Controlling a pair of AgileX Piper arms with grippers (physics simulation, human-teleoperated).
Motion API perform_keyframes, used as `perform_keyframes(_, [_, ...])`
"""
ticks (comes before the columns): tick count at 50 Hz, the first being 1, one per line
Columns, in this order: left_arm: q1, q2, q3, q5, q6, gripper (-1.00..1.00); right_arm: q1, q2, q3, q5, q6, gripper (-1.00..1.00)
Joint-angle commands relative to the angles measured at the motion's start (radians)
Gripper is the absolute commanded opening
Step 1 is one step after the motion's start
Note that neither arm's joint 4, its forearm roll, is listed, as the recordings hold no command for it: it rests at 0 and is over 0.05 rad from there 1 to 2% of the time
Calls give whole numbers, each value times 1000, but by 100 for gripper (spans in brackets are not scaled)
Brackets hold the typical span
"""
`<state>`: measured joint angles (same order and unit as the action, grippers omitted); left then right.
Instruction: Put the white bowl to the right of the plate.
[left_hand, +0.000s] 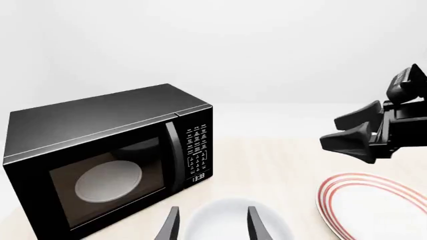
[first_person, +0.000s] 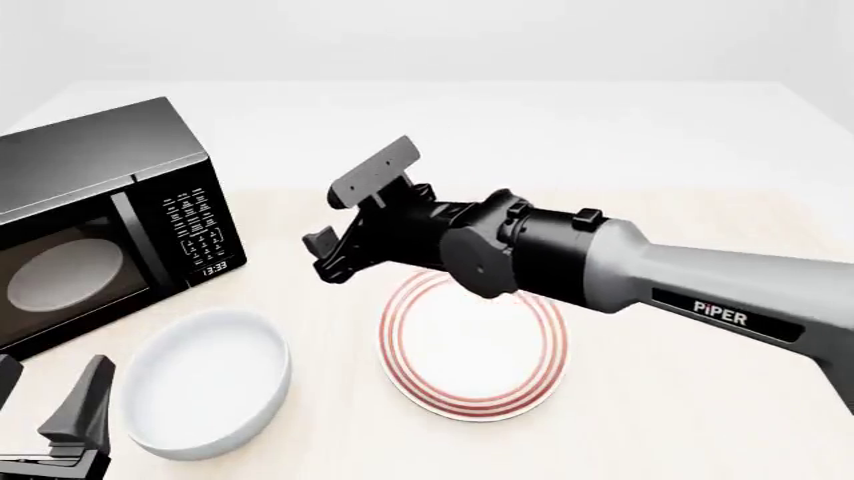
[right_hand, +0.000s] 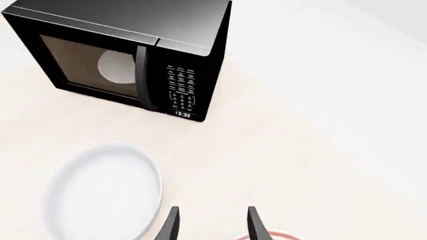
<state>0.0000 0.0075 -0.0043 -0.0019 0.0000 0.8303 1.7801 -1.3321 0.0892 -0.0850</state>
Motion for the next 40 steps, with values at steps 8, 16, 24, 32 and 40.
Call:
perform_keyframes(8, [0, 0, 0, 0, 0, 100, 85, 137, -165, 96, 40, 100])
perform_keyframes(16, [0, 0, 0, 0, 0, 100, 114, 191, -216, 117, 82, 100])
perform_keyframes(24, [0, 0, 0, 0, 0, 100, 92, 243, -255, 132, 107, 100])
perform_keyframes(32, [0, 0, 0, 0, 0, 100, 120, 247, -242, 117, 137, 100])
perform_keyframes(40, [0, 0, 0, 0, 0, 100, 118, 276, -237, 105, 164, 100])
